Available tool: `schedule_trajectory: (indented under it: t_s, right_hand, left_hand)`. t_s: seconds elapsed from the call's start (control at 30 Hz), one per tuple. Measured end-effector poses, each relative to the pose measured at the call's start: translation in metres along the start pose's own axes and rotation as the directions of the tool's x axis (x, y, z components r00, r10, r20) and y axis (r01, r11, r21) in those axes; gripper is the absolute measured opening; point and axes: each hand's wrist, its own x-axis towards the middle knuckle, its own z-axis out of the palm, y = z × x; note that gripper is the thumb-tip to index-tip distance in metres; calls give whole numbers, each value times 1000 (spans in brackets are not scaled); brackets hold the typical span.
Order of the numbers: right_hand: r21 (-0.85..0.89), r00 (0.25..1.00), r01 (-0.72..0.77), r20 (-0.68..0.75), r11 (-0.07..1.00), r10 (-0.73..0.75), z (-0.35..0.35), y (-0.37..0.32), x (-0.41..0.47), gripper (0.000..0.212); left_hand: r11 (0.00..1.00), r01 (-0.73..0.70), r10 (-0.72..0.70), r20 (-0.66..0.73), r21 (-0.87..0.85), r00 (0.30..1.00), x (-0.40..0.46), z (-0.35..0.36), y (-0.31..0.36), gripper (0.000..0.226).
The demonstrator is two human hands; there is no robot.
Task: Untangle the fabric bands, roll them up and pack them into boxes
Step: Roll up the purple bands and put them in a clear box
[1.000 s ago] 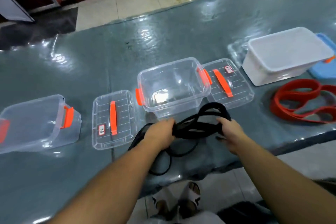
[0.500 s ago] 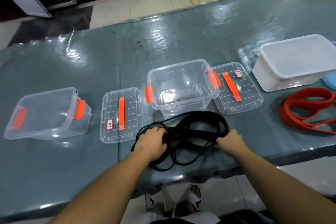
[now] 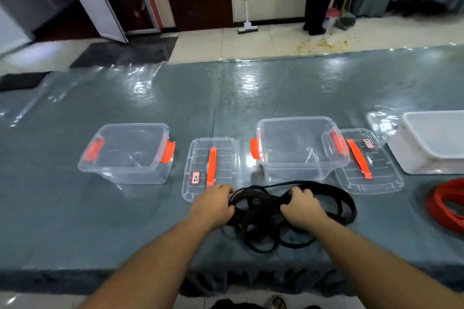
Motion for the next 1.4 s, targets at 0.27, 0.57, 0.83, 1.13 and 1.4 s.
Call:
schedule_trajectory:
  t_s: [0.27,0.57,0.83,1.13,1.4]
  right_hand:
    - [-206,954,293,129,934,-271,72,-150,-26,49]
    - [-353,842,540,242,764,-483,180,-337,-82,54]
    - [-420,692,721,392,551,-606,273,-474,-134,57]
    - [-372,505,863,591,342,-629,375,-582,-180,58]
    - [-343,395,916,669,209,-629,461,-694,-197,55]
  left_hand:
    - [989,115,-123,-86,-96,989,-53,-45,-134,48]
    - [899,369,-406,-128,-237,905,-147,-65,-318,49]
    - [727,555,-654,-163,-403,739,-249,-64,-439,48]
    - [474,699,-859,-106,-536,501,-344,-50,-511,33]
    - [313,762,-931,-24,-567,365,-372,-62,-605,43]
